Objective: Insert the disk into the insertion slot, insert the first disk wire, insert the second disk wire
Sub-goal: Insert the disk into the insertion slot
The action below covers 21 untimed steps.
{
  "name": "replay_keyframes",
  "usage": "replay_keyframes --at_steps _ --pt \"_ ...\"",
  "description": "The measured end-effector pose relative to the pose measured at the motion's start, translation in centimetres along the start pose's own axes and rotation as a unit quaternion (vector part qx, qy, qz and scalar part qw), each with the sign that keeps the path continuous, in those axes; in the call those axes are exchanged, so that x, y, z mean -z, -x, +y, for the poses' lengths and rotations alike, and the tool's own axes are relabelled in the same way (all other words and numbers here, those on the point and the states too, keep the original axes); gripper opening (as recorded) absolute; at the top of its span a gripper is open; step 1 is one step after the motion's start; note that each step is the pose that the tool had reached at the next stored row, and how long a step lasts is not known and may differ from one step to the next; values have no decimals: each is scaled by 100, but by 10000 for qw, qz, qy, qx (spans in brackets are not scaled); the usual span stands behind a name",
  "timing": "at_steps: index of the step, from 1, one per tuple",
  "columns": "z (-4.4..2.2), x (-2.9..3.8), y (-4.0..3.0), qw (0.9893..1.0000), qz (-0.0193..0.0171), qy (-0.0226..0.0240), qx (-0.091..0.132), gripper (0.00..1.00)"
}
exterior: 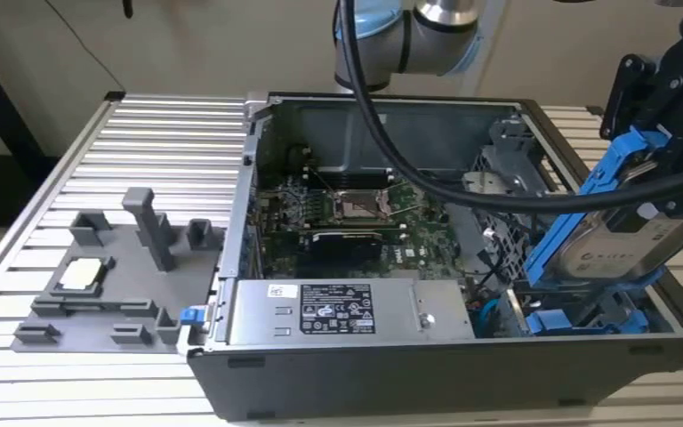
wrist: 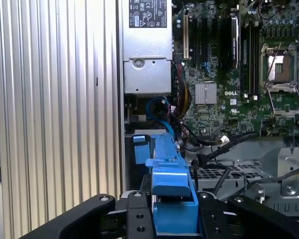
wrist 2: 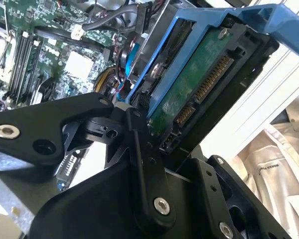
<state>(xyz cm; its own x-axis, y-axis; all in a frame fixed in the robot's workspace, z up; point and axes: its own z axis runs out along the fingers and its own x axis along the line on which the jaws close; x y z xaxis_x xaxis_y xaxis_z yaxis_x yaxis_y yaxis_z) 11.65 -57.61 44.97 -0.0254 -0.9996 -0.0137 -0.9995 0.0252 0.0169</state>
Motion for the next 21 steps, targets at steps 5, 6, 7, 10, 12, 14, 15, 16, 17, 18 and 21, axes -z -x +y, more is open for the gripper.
replay_keyframes --at_steps 5,6,7,10,12,14,15,16,17,18,21 --pt "0 -25 0 10000 -1 0 0 33" --pt "-1 -33 -1 10000 0 0 0 33" --pt "-1 -42 -1 10000 0 0 0 33" --pt "-2 -69 -1 10000 0 0 -1 33" --pt "-3 -89 -1 10000 0 0 0 33" --pt "-3 -109 -2 10000 0 0 0 33" --pt "-4 -119 -2 10000 0 0 0 33" --pt "-5 -128 -2 10000 0 0 0 33" --pt "-6 -138 -2 10000 0 0 0 33" --pt "-8 -147 -2 10000 0 0 0 33" --pt "-14 -172 -2 10000 0 0 0 33"
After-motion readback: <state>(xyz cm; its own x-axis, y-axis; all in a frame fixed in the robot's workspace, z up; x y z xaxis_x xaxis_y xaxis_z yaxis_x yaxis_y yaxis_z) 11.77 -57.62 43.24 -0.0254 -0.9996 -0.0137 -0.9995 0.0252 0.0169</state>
